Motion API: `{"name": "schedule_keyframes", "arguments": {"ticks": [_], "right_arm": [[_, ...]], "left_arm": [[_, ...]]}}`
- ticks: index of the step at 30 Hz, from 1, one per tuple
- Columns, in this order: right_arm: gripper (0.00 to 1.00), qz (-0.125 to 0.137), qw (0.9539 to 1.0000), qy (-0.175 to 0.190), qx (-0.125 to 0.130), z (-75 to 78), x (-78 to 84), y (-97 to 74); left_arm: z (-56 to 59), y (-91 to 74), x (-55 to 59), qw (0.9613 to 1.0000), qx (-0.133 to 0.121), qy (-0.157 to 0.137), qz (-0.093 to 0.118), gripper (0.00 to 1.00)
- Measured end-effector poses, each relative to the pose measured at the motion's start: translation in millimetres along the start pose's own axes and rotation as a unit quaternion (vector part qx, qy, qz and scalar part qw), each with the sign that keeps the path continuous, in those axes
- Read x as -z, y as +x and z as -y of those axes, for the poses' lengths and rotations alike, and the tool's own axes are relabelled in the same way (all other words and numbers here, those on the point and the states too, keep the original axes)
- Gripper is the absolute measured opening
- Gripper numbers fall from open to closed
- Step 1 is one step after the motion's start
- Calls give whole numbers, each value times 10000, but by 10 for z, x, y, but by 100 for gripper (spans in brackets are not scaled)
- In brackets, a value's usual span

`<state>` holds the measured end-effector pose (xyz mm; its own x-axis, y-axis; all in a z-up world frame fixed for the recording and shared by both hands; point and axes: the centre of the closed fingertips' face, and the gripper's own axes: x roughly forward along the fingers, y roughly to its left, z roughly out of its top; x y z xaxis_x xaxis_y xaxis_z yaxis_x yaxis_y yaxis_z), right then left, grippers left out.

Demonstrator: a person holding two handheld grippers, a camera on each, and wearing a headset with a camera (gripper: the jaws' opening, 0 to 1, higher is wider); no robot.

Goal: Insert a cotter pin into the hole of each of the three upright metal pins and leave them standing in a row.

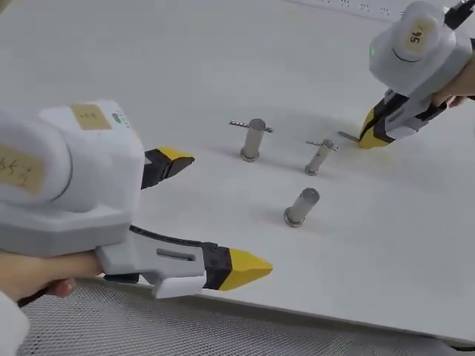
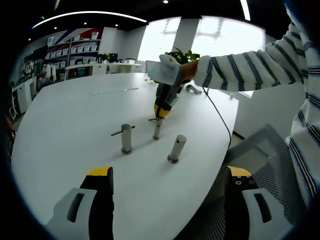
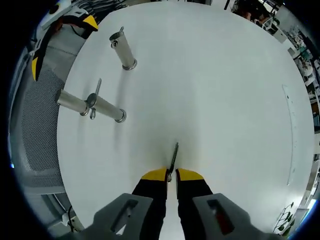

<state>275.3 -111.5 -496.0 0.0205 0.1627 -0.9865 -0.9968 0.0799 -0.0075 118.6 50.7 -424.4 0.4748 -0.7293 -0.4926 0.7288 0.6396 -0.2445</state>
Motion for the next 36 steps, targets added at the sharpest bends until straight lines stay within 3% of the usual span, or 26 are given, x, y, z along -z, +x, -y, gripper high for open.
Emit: {"name": "schedule_keyframes", "arguments": {"ticks": [13, 16, 18, 22, 26, 32, 36], "right_arm": [[0, -88, 9993, 371, 57, 27, 15, -7], [0, -140, 9989, 438, 38, 40, 25, -3], [0, -193, 9985, 505, 78, 83, 32, 12], [0, -245, 9977, 604, 199, 125, 51, 24], [0, -233, 9969, 695, 283, 159, 59, 29], [0, -171, 9970, 731, 176, 115, 63, 35], [0, 12, 9966, 761, 309, 116, 74, -87]], "left_arm": [[4, 35, -40, 10000, 43, 18, 83, 90], [31, 44, -34, 9998, 145, -95, 64, 83], [22, 51, -30, 9999, 105, -22, 32, 79], [45, 46, -76, 9999, 118, 24, 110, 80], [71, 28, -105, 9998, 123, 79, 154, 80], [105, 3, -157, 9996, 123, 178, 179, 79], [144, 5, -204, 9994, 168, 202, 231, 78]]}}
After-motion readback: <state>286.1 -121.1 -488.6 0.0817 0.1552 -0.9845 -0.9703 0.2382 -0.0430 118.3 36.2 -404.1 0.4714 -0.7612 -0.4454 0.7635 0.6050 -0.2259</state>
